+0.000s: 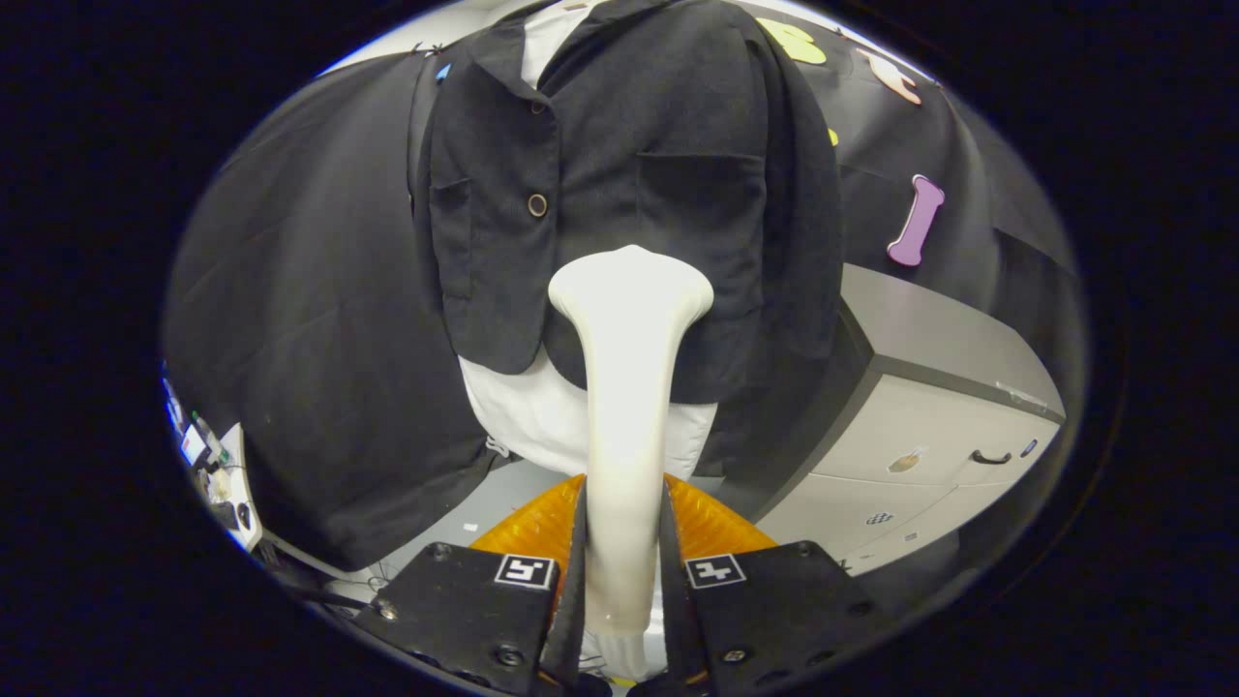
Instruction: Iron the clothes twice with a garment steamer, once on the left side and once on the right side.
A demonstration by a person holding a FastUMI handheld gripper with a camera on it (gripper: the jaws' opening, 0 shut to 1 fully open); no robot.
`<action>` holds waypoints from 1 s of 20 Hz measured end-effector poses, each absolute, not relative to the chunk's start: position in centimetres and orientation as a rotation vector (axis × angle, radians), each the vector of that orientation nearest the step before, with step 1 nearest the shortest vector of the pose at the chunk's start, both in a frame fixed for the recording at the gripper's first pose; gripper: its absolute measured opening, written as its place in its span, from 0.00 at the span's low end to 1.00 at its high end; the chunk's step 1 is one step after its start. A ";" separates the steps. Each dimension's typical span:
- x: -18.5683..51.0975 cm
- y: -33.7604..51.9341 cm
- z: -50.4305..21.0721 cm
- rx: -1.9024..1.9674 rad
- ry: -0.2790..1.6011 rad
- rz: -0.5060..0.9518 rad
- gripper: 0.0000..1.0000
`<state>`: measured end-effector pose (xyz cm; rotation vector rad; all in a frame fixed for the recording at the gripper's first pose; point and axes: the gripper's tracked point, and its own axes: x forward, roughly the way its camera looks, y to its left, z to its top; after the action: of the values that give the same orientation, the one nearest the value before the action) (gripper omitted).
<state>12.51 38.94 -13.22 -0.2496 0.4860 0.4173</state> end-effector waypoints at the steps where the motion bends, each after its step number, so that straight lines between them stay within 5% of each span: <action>1: 12.5 38.9 -12.9 -0.249 0.481 0.414 0.36; 20: 5.3 50.7 7.8 -0.204 0.069 0.568 0.36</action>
<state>5.33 50.66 7.76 -0.2043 0.0685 0.5684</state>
